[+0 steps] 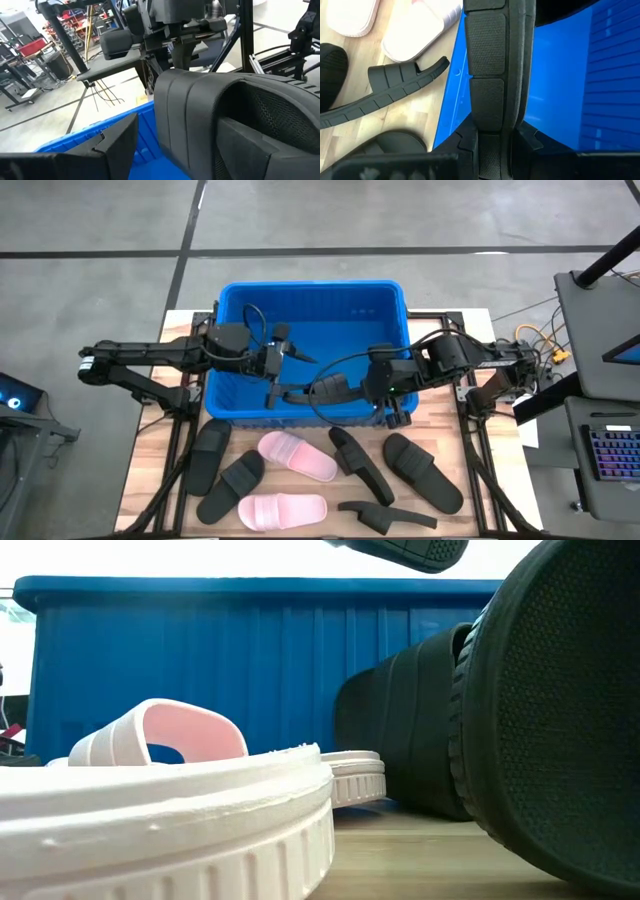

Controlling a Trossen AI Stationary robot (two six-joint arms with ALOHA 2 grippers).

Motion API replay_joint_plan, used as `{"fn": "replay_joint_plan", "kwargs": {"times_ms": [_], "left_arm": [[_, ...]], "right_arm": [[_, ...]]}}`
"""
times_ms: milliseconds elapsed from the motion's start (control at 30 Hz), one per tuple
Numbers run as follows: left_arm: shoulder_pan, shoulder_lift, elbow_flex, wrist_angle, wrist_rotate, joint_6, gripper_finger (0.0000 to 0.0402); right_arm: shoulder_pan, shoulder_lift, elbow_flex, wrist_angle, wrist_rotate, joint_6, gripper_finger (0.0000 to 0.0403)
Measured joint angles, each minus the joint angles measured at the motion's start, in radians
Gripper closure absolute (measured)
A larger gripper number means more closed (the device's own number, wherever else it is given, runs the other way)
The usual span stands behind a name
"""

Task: Pick and place slides into bin
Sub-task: Put the black slide into the blue container

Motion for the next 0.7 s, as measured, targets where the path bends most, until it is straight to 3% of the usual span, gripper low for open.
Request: {"fn": "replay_joint_plan", "kwargs": {"times_ms": [367,700], "left_arm": [[0.0,0.028,0.005,0.031,0.007,-0.001,0.0164],[0.0,0.045,0.002,0.058,0.049,-0.006,0.0226]], "right_arm": [[0.0,-0.002,0.0,-0.015,0.004,-0.005,0.0347],[0.001,-0.002,0.0,-0.012,0.022,-0.016,0.0347]]}}
